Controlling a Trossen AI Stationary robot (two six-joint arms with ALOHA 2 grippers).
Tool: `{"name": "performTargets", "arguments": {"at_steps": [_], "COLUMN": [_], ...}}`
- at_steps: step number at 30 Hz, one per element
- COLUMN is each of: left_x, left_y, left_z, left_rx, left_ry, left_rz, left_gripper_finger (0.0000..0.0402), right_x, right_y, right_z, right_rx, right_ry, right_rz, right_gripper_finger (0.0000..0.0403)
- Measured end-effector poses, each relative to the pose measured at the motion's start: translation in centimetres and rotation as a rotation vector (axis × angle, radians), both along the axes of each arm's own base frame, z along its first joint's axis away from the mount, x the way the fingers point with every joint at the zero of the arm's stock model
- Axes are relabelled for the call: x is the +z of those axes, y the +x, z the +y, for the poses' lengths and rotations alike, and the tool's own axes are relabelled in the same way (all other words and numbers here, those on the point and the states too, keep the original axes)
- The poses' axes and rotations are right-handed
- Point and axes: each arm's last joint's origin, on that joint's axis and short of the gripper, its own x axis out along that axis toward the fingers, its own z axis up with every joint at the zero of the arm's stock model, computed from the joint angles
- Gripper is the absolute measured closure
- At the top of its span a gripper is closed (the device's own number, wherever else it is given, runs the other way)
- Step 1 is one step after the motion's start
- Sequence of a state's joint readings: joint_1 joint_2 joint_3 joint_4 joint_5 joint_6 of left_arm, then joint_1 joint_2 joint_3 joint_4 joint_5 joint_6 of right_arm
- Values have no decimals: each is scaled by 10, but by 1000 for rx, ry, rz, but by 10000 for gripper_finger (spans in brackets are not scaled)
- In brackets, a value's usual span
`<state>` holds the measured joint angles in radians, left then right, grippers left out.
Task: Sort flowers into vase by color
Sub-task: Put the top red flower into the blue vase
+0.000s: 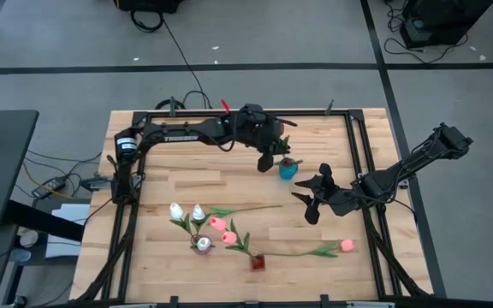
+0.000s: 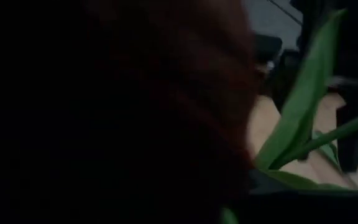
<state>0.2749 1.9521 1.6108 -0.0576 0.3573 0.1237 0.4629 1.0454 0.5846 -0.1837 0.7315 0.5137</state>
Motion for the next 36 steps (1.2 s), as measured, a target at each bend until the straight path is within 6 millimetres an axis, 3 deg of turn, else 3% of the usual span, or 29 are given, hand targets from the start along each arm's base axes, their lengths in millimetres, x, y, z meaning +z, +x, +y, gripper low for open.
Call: {"name": "performTargets", "arguments": {"at_steps": [8, 15, 26, 36], "left_x": [14, 25, 25, 27], "left_y": [-16, -33, -39, -38], "left_z": [-4, -8, -11, -10], "left_rx": [-5, -15, -40, -44], "left_ry": [49, 50, 73, 137], "left_rz": [68, 148, 198, 166], "left_gripper_finger": [202, 154, 190, 294], "right_x": [0, 1, 2, 3], "right_y": [0, 1, 2, 1], "right_z": [1, 1, 1, 0], "right_rx": [24, 20, 16, -20], "right_ry": [2, 6, 13, -11], "right_rz": [5, -8, -23, -33], "right_gripper_finger": [231, 231, 231, 231]}}
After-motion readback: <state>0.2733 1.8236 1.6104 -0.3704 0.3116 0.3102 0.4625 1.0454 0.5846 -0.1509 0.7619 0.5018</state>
